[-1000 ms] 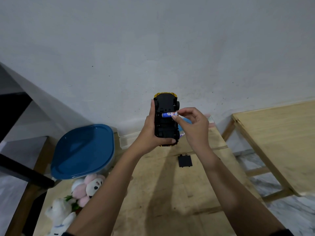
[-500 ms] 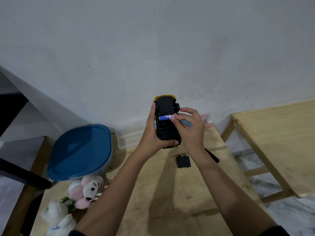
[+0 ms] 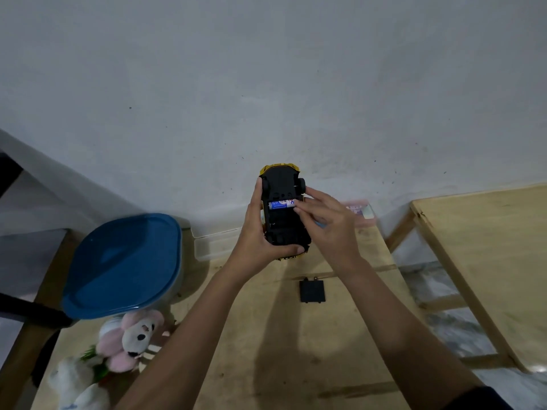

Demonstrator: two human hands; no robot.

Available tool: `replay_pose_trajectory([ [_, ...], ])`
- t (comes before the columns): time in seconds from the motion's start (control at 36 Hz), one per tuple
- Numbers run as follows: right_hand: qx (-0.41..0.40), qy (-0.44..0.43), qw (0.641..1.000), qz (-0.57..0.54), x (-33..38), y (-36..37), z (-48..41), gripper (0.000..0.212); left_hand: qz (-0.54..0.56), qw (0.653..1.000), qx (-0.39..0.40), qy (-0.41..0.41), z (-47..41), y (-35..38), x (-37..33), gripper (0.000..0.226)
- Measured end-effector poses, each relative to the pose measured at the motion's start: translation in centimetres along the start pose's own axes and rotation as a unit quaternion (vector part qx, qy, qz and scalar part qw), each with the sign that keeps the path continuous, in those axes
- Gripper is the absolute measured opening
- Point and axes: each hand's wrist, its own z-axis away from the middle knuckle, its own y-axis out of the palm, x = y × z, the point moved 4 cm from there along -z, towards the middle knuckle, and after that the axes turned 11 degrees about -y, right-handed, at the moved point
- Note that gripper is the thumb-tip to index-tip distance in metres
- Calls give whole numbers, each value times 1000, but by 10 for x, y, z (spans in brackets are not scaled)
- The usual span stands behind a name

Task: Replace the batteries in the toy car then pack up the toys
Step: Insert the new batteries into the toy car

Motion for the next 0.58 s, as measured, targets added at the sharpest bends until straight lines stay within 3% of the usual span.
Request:
replay_pose_trajectory([
  [0.17, -1, 25, 999, -48, -24, 9, -7, 18, -17, 1000, -18, -10, -17, 3, 10, 130],
  [0.36, 62, 86, 991, -87, -63, 25, -3, 18, -61, 995, -59, -43, -33, -5, 45, 130],
  [0.47, 69, 190, 971, -130, -103, 28, 8, 19, -88, 990, -87, -63, -43, -15, 62, 130],
  [0.58, 142, 254, 955, -51, -148, 36, 29, 17, -109, 984, -109, -90, -48, -26, 77, 131],
])
